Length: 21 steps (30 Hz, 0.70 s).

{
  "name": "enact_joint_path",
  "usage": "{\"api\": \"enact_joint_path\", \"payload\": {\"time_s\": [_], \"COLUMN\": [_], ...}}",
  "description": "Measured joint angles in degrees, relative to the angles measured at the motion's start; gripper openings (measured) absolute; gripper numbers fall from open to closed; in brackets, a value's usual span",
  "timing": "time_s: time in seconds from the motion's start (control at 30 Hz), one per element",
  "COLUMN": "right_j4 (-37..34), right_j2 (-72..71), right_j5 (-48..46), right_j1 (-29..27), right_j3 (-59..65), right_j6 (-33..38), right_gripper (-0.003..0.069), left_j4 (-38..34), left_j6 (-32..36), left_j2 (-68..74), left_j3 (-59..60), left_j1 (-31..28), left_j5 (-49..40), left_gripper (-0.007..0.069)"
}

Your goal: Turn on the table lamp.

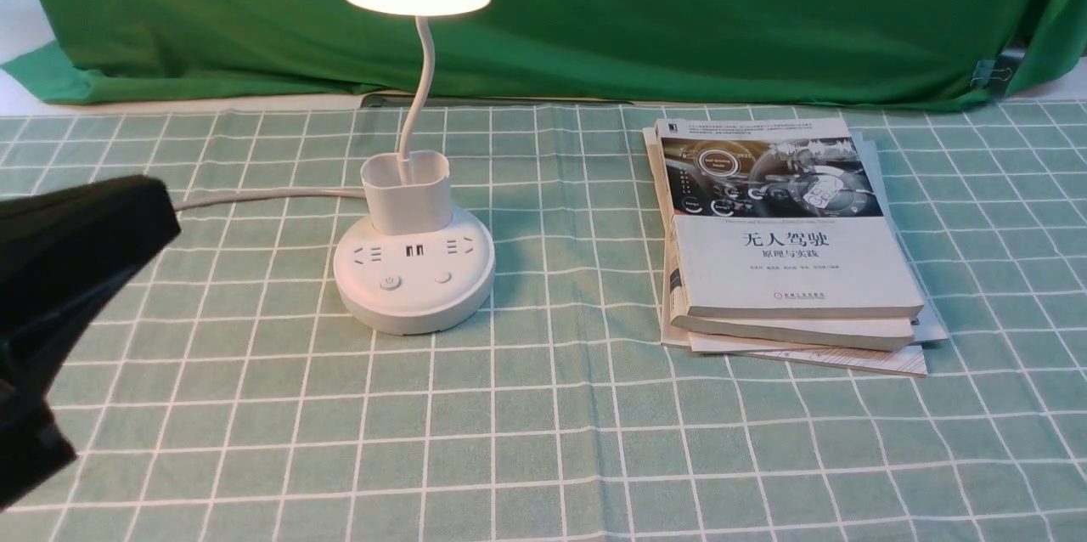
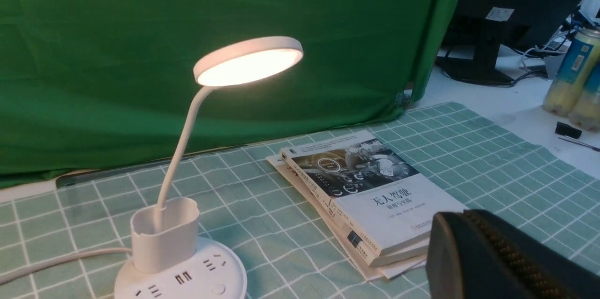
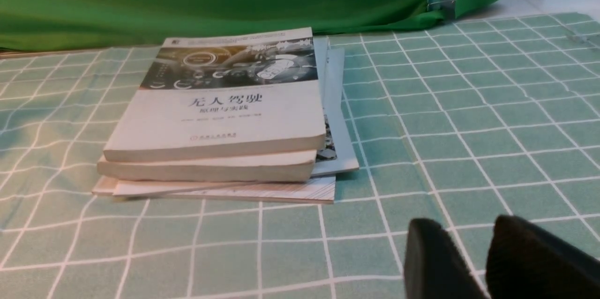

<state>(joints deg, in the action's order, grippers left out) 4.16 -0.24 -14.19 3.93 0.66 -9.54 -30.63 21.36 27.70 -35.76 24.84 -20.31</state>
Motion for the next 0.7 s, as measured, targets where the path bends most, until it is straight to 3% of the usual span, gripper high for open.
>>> {"api": "enact_joint_path", "payload": {"time_s": [0.5, 0.7], "right_j4": [0.0, 0.0], "right_j2": [0.0, 0.0], "right_j5": [0.0, 0.0], "right_j1": [0.0, 0.0], "right_j3": [0.0, 0.0], "right_j6": [0.0, 0.0], "right_gripper": [0.0241, 0.0241], "left_j4": [0.5, 5.2], "left_j6": [0.0, -0.2], "left_j2": [-0.6, -4.3], "left_j3": [0.5, 6.1], "left_j1": [0.0, -2.7], "left_j5": [-0.1, 8.4], "left_gripper": [0.0021, 0.0021]}}
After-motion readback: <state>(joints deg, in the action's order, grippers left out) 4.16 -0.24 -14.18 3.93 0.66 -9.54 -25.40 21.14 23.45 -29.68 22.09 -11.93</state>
